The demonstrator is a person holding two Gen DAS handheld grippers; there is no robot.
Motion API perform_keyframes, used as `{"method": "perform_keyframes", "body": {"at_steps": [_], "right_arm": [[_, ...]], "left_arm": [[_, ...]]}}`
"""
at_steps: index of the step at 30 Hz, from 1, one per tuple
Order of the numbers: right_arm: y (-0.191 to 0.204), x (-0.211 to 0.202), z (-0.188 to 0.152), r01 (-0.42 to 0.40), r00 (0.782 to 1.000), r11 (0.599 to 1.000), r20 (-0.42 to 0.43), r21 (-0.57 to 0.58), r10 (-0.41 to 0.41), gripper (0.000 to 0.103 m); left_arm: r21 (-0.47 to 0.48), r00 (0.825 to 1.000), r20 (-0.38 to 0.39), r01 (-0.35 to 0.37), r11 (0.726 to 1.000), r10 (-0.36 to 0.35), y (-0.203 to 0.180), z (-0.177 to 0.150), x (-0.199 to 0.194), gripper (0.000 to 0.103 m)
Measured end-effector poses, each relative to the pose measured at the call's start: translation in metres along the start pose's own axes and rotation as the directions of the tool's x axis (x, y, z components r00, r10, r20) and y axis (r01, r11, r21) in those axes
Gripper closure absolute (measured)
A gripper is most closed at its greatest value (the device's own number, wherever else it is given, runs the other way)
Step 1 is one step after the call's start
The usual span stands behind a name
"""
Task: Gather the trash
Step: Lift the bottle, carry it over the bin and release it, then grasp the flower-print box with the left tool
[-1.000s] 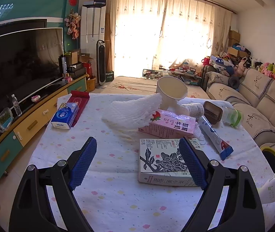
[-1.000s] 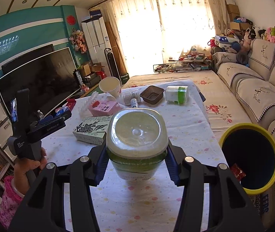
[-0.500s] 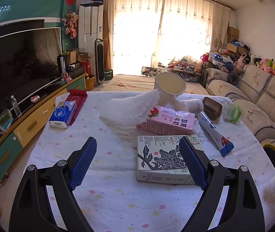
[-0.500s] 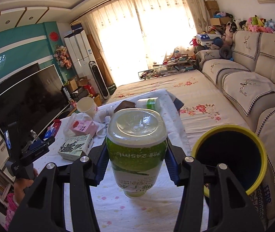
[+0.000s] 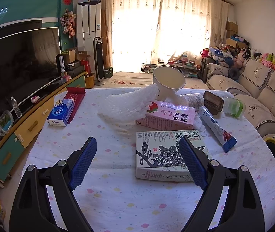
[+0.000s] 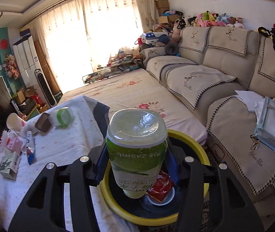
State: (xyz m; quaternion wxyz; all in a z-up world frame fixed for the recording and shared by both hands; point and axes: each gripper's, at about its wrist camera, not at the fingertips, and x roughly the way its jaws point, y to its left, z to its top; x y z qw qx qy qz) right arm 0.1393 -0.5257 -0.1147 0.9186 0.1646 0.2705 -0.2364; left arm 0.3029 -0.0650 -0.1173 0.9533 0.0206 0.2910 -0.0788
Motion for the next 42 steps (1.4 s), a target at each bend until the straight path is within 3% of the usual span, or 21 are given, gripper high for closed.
{"method": "perform_keyframes", "body": {"at_steps": [8, 15, 23, 27, 35, 39, 42], "right_arm": [[-0.02, 0.04, -0.013, 0.064, 0.996, 0.998, -0.06, 0.024, -0.062, 0.051], [-0.014, 0.035, -0.012, 0.066, 0.997, 0.998, -0.035, 0.009, -0.066, 0.049], [0.001, 0.03, -0.012, 0.051, 0.998, 0.999, -0.028, -0.017, -0.052, 0.049], [0.004, 0.03, -0.012, 0.045, 0.999, 0.999, -0.026, -0.024, -0.046, 0.049], [0.002, 0.028, -0.012, 0.039, 0.999, 0.999, -0.025, -0.014, -0.039, 0.049], [-0.001, 0.028, -0.011, 0.034, 0.999, 0.999, -0.022, 0.0, -0.034, 0.049], [-0.002, 0.028, -0.011, 0.026, 0.999, 1.0, -0.024, 0.005, -0.025, 0.049]], "left_arm": [[0.012, 1.0, -0.014, 0.002, 1.0, -0.002, -0.002, -0.002, 0.004, 0.017], [0.003, 0.997, -0.054, 0.053, 0.999, -0.052, -0.003, -0.004, 0.01, 0.017], [-0.03, 0.98, -0.159, 0.112, 0.993, -0.115, -0.002, -0.01, 0.028, 0.017], [-0.049, 0.959, -0.209, 0.188, 0.981, -0.194, -0.005, -0.013, 0.037, 0.017], [0.014, 0.939, -0.248, 0.252, 0.968, -0.241, -0.027, -0.02, 0.042, 0.016], [0.063, 0.909, -0.281, 0.336, 0.94, -0.307, -0.049, -0.027, 0.035, 0.016], [0.151, 0.88, -0.313, 0.418, 0.896, -0.358, -0.082, -0.035, 0.02, 0.016]]}}
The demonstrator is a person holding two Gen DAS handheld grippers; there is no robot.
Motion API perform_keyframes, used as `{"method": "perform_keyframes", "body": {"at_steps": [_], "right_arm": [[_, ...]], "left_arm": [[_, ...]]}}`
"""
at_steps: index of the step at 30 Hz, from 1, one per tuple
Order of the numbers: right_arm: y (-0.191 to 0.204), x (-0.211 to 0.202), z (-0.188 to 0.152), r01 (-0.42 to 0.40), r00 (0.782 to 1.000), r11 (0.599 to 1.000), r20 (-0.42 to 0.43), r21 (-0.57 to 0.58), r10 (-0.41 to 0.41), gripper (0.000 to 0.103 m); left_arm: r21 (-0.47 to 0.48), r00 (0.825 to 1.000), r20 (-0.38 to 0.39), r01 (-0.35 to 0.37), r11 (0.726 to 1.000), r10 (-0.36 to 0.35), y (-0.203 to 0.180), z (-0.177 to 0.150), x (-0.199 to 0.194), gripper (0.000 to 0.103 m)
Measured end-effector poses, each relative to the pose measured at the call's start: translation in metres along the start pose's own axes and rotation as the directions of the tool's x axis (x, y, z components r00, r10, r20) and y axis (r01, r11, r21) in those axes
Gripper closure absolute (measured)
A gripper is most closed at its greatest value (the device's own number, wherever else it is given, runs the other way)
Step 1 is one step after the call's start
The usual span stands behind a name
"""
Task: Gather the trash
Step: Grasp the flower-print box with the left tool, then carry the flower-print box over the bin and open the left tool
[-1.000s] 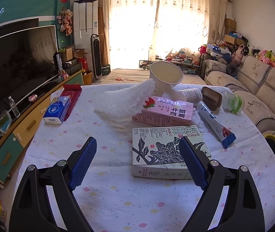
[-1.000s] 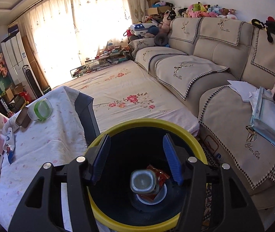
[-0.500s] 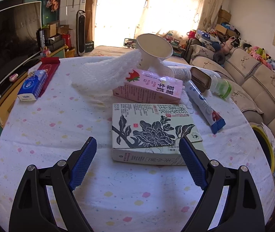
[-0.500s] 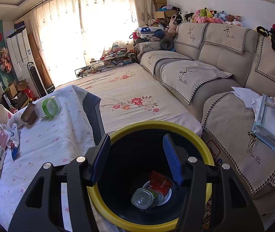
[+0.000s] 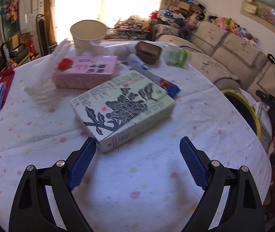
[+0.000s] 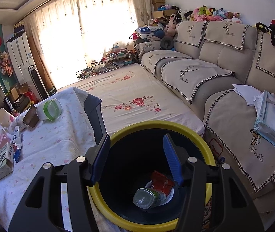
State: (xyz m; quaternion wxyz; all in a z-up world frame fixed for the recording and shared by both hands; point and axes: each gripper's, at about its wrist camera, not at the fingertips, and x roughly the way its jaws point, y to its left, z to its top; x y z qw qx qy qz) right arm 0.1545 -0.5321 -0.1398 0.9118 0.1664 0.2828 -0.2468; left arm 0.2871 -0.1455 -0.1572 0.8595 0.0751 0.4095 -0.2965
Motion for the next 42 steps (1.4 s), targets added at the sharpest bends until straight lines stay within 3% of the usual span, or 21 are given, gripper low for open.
{"method": "perform_keyframes", "body": {"at_steps": [4, 7, 12, 15, 21, 28, 30, 31, 32, 42], "right_arm": [[-0.001, -0.002, -0.001, -0.011, 1.0, 1.0, 0.001, 0.001, 0.011, 0.049], [-0.006, -0.003, 0.001, -0.013, 1.0, 1.0, 0.006, 0.01, 0.013, 0.049], [-0.011, -0.004, 0.002, -0.015, 1.0, 1.0, 0.011, 0.023, 0.015, 0.049], [-0.01, -0.003, 0.001, -0.02, 1.0, 1.0, 0.006, 0.022, 0.02, 0.049], [-0.01, -0.002, 0.001, -0.022, 1.0, 0.999, 0.002, 0.023, 0.022, 0.049], [-0.009, 0.003, -0.002, -0.034, 0.999, 0.999, -0.019, 0.022, 0.034, 0.049], [-0.008, 0.003, -0.002, -0.039, 0.999, 0.999, -0.023, 0.021, 0.04, 0.049], [-0.007, 0.003, -0.003, -0.041, 0.999, 0.999, -0.023, 0.021, 0.042, 0.049], [-0.007, 0.002, -0.003, -0.043, 0.999, 0.999, -0.023, 0.02, 0.044, 0.049], [-0.009, -0.016, -0.002, -0.083, 0.996, 0.996, -0.009, 0.021, 0.083, 0.049]], "left_arm": [[0.18, 0.994, -0.025, 0.11, 0.978, -0.107, -0.054, -0.006, -0.008, 0.016], [0.27, 0.999, 0.011, 0.034, 0.962, -0.039, -0.07, -0.002, -0.017, 0.015], [0.163, 0.994, 0.026, -0.105, 0.981, 0.102, -0.032, 0.027, -0.006, 0.011], [0.172, 0.991, 0.011, -0.136, 0.976, 0.136, -0.013, 0.038, 0.009, 0.011], [0.207, 0.99, -0.096, -0.084, 0.975, 0.106, 0.001, 0.045, 0.041, 0.011], [0.208, 0.986, -0.137, -0.065, 0.976, 0.095, 0.0, 0.052, 0.057, 0.011], [0.188, 0.987, -0.145, -0.043, 0.981, 0.071, 0.001, 0.055, 0.058, 0.018], [0.178, 0.987, -0.143, -0.041, 0.983, 0.067, 0.002, 0.056, 0.057, 0.027], [0.169, 0.988, -0.143, -0.04, 0.985, 0.065, 0.002, 0.057, 0.057, 0.03], [0.144, 0.99, -0.108, -0.069, 0.987, 0.085, -0.014, 0.038, 0.006, 0.032]]}}
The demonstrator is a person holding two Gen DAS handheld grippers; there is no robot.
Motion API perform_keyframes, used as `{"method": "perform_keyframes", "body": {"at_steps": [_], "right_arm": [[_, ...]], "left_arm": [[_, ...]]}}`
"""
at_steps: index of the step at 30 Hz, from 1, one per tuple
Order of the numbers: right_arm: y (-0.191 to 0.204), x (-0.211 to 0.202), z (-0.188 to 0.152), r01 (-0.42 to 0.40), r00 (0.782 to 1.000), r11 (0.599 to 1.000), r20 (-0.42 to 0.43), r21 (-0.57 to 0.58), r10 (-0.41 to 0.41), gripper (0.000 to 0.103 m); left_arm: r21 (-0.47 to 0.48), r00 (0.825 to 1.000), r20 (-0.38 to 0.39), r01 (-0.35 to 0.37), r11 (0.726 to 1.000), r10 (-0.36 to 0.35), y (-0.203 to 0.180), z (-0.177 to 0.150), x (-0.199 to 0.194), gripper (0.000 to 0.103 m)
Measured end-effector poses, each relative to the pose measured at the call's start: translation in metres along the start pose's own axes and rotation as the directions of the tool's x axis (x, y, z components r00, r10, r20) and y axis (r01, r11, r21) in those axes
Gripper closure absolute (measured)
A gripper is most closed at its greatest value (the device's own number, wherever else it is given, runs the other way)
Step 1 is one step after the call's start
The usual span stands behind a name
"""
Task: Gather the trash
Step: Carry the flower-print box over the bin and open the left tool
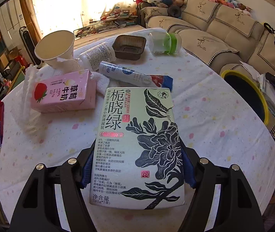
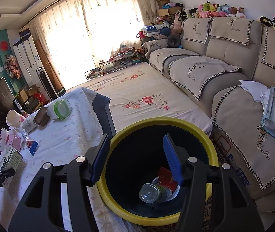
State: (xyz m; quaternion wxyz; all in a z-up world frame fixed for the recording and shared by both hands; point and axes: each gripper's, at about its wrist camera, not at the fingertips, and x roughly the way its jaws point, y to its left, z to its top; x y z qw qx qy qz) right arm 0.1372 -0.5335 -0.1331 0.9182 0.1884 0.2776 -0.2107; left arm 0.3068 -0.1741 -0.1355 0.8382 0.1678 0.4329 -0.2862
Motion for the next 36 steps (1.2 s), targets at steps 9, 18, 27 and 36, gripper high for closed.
{"method": "perform_keyframes", "body": {"at_steps": [9, 18, 27, 36], "right_arm": [[-0.015, -0.037, 0.003, 0.001, 0.998, 1.0, 0.055, 0.001, -0.001, 0.049], [-0.056, -0.071, 0.008, 0.064, 0.992, 0.998, 0.111, 0.029, -0.067, 0.047], [-0.095, -0.075, 0.005, 0.094, 0.989, 0.992, 0.104, 0.078, -0.102, 0.047], [-0.115, -0.07, 0.003, 0.102, 0.99, 0.989, 0.09, 0.111, -0.112, 0.044]], "left_arm": [[0.069, 0.988, 0.099, 0.11, 0.992, -0.116, -0.076, 0.004, -0.055, 0.032], [0.198, 0.966, 0.064, 0.232, 0.952, -0.249, -0.195, 0.051, -0.013, 0.032], [0.272, 0.963, -0.021, 0.264, 0.925, -0.269, -0.285, 0.098, 0.06, 0.032], [0.247, 0.966, -0.048, 0.258, 0.934, -0.255, -0.312, 0.113, 0.097, 0.022]]}}
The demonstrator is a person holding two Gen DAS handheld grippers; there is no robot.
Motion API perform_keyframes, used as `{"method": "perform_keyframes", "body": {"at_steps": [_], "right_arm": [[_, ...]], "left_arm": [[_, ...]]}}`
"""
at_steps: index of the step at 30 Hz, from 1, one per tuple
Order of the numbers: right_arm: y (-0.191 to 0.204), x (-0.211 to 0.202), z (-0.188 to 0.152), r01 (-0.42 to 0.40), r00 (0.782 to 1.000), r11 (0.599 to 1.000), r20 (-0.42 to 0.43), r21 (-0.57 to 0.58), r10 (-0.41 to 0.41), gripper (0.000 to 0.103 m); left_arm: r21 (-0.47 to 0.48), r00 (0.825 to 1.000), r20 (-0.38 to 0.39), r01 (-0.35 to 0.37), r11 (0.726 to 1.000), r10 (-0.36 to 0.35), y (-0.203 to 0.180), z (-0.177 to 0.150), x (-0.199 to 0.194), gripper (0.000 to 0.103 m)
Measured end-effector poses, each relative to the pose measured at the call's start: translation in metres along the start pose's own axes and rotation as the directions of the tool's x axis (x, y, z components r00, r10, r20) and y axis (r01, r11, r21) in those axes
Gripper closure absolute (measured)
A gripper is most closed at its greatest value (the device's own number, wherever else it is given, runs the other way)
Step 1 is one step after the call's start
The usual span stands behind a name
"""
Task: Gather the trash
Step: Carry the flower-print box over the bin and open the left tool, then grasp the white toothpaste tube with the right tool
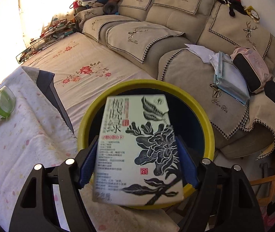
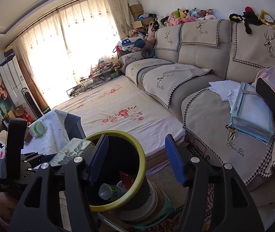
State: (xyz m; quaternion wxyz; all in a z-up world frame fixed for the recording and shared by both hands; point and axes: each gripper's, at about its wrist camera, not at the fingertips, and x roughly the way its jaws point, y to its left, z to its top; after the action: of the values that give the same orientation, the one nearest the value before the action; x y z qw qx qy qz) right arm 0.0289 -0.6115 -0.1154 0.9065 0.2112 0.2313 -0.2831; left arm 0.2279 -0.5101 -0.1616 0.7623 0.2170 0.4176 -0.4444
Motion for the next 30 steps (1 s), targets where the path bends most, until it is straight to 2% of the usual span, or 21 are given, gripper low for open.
{"method": "perform_keyframes", "body": {"at_steps": [1, 4, 8, 12, 16, 20, 26, 29, 30], "right_arm": [[0.001, 0.0, 0.0, -0.001, 1.0, 1.0, 0.0, -0.003, 0.001, 0.044], [0.009, 0.0, -0.001, -0.01, 1.0, 1.0, -0.004, -0.016, 0.01, 0.044], [0.025, 0.001, -0.003, -0.025, 1.0, 0.999, -0.009, -0.041, 0.025, 0.043], [0.047, 0.009, -0.008, -0.055, 0.998, 0.996, -0.036, -0.076, 0.052, 0.043], [0.083, 0.022, -0.015, -0.108, 0.992, 0.986, -0.077, -0.126, 0.099, 0.043], [0.131, 0.032, -0.021, -0.178, 0.981, 0.968, -0.109, -0.179, 0.16, 0.043], [0.213, 0.046, -0.03, -0.312, 0.945, 0.916, -0.181, -0.252, 0.272, 0.043], [0.259, 0.053, -0.039, -0.365, 0.926, 0.876, -0.215, -0.315, 0.309, 0.043], [0.274, 0.056, -0.043, -0.388, 0.917, 0.86, -0.235, -0.33, 0.324, 0.043]], "left_arm": [[-0.008, 1.0, 0.013, 0.002, 1.0, -0.002, 0.002, 0.0, -0.003, 0.018], [-0.007, 0.999, 0.044, -0.004, 1.0, 0.004, 0.009, -0.003, -0.017, 0.015], [-0.037, 0.992, 0.127, -0.003, 0.999, 0.008, 0.025, -0.014, -0.053, 0.015], [-0.103, 0.966, 0.25, -0.047, 0.994, 0.072, 0.057, -0.046, -0.109, 0.012], [-0.208, 0.928, 0.325, -0.117, 0.971, 0.181, 0.113, -0.093, -0.163, 0.011], [-0.33, 0.885, 0.35, -0.192, 0.924, 0.308, 0.177, -0.143, -0.208, 0.011], [-0.473, 0.785, 0.33, -0.344, 0.812, 0.525, 0.253, -0.213, -0.249, 0.011], [-0.545, 0.749, 0.303, -0.372, 0.752, 0.59, 0.286, -0.24, -0.258, 0.011], [-0.565, 0.744, 0.29, -0.374, 0.735, 0.602, 0.295, -0.245, -0.26, 0.011]]}}
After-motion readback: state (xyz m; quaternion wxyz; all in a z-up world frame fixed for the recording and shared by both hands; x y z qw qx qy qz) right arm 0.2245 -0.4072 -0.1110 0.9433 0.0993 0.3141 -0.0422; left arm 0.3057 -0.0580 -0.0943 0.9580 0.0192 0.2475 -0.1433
